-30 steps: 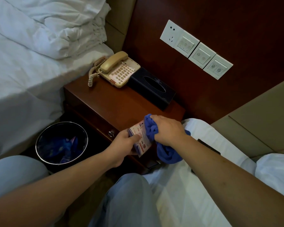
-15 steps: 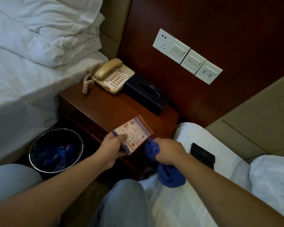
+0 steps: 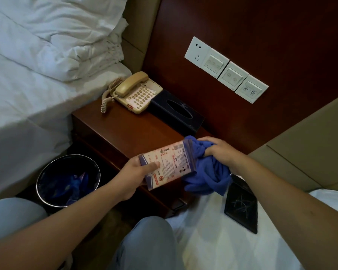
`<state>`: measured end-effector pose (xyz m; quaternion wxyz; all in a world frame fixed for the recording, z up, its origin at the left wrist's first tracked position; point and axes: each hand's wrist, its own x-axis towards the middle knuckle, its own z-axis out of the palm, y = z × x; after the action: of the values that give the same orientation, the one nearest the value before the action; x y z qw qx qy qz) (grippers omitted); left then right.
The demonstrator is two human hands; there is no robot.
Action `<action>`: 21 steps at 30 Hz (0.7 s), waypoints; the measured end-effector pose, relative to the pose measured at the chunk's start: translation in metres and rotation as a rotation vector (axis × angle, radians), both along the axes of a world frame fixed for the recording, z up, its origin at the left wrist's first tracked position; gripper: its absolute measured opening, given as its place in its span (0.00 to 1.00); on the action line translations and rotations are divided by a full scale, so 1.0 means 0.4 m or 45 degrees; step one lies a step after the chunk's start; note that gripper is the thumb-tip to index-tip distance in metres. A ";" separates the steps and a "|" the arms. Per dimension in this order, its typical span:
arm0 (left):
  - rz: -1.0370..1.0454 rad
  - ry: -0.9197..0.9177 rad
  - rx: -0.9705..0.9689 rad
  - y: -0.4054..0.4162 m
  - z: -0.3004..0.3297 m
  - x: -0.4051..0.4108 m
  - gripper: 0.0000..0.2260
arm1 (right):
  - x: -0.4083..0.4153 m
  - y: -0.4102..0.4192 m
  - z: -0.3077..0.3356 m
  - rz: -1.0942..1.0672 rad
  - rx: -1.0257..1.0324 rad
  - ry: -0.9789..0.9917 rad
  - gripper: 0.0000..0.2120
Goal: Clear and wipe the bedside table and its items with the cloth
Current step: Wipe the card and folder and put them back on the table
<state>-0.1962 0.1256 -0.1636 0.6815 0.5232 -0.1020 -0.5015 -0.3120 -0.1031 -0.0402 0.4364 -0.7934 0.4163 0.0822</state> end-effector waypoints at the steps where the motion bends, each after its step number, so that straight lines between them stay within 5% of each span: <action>1: -0.011 -0.013 0.000 0.001 0.000 0.003 0.14 | -0.010 -0.007 -0.004 -0.001 0.046 0.020 0.19; 9: 0.017 -0.041 0.036 -0.011 -0.004 0.025 0.12 | -0.095 -0.027 -0.041 0.121 0.099 0.302 0.21; 15: -0.117 -0.385 0.160 -0.014 -0.028 -0.008 0.09 | -0.020 -0.015 0.042 0.058 -0.473 0.029 0.16; 21: -0.096 -0.577 0.058 -0.019 -0.031 -0.027 0.06 | 0.109 0.232 -0.022 0.604 -0.723 0.212 0.22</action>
<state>-0.2069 0.1181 -0.1762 0.6101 0.6334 -0.2605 -0.3984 -0.2686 -0.0103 -0.0490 0.1325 -0.9477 0.2613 0.1263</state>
